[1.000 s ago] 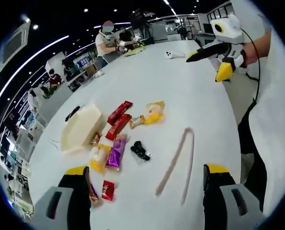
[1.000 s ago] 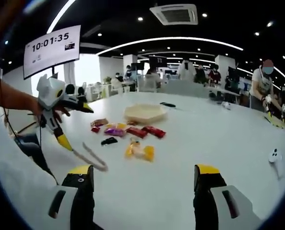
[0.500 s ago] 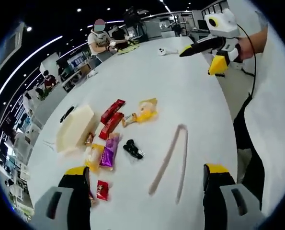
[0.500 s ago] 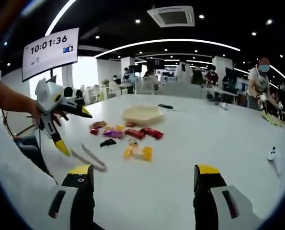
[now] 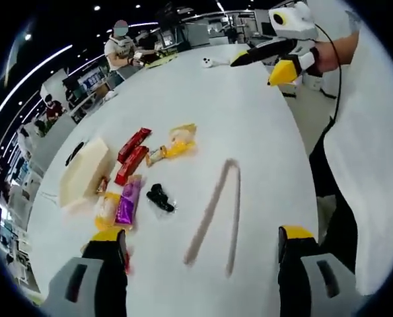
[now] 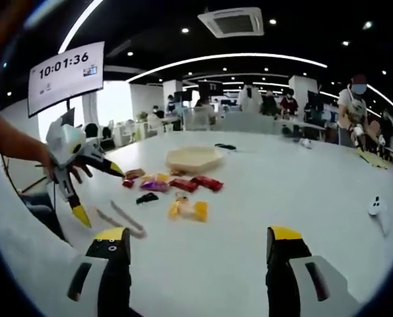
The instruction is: Place the target food into the container with the food tongs after gripping and lifting it, then release it inside without dropping or visibly crushing the food.
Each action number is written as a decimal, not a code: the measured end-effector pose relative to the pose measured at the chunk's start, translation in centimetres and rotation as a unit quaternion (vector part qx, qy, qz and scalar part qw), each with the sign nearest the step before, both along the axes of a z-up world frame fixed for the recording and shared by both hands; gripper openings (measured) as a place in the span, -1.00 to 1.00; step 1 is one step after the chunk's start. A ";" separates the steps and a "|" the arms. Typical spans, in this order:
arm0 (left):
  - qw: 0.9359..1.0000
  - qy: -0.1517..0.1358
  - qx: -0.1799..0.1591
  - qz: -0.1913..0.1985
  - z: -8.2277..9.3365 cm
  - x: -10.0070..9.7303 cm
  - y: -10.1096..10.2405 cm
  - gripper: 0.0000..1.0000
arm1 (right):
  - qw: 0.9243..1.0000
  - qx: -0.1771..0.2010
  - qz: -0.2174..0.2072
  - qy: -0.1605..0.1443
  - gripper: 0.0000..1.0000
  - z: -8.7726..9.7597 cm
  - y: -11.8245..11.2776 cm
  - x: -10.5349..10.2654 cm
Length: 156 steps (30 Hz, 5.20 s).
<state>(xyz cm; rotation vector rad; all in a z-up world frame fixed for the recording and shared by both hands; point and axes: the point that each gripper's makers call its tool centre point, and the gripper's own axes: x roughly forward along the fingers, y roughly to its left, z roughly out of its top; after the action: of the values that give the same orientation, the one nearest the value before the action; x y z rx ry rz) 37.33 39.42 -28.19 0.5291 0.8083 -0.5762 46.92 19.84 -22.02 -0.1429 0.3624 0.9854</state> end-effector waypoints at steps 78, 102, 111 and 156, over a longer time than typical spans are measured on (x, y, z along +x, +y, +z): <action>0.998 0.050 0.018 -0.037 -1.6 -1.5 1.3 0.18 | 0.999 0.035 -0.017 0.004 0.70 1.9 1.4 0.7; 0.995 0.062 -0.059 0.047 1.1 -0.8 0.4 0.36 | 0.998 0.041 0.042 0.035 0.70 5.3 6.8 0.4; 0.994 0.057 -0.053 0.078 1.0 0.0 2.4 0.37 | 0.997 0.038 0.054 0.033 0.68 4.7 8.3 1.7; 0.994 0.091 0.002 -0.057 -1.5 -0.5 2.1 0.24 | 0.999 0.023 0.005 0.023 0.63 5.7 8.4 -1.3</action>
<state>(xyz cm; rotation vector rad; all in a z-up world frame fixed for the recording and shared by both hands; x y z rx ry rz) 36.82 41.50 -29.64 0.5343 0.9564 -0.7370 45.60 28.25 -16.35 -0.0804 0.3808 1.0069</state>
